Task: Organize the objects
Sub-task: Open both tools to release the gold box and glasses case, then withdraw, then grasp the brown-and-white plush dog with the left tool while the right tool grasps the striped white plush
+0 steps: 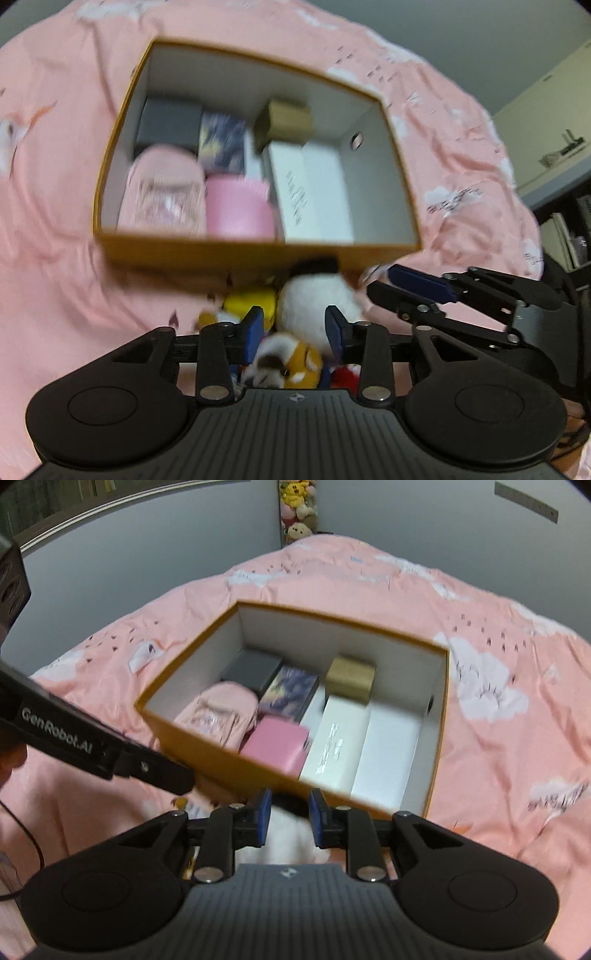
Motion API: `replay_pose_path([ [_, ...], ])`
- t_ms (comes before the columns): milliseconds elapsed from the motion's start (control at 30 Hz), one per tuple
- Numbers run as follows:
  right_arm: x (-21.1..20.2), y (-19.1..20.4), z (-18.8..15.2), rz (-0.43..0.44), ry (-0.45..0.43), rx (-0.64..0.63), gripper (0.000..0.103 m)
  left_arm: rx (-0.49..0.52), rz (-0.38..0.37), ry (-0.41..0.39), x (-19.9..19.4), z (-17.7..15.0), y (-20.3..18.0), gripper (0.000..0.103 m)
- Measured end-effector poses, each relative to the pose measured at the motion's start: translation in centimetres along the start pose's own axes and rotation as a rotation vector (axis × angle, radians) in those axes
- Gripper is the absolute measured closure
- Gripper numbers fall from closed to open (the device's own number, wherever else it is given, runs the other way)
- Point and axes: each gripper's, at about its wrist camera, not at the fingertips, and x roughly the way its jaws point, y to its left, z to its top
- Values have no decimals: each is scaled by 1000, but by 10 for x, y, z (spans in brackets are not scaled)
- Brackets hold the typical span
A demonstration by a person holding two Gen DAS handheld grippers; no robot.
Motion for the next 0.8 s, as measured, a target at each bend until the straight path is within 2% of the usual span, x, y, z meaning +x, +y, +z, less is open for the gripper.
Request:
replay_pose_path([
  [167,8,3,-25,-13,17,24,77,-8,69,3,18,-23,-4,40],
  [233,12,1,-30,-4,18,43,69,-5,83,6,23,-27,-7,37],
  [533,21,-2,-41,-10,52,11,68,-85,96,53,40,-35,-5,36],
  [800,20,-15,-41,24,90,-21,64,-174,63,100,57,-36,3,21],
])
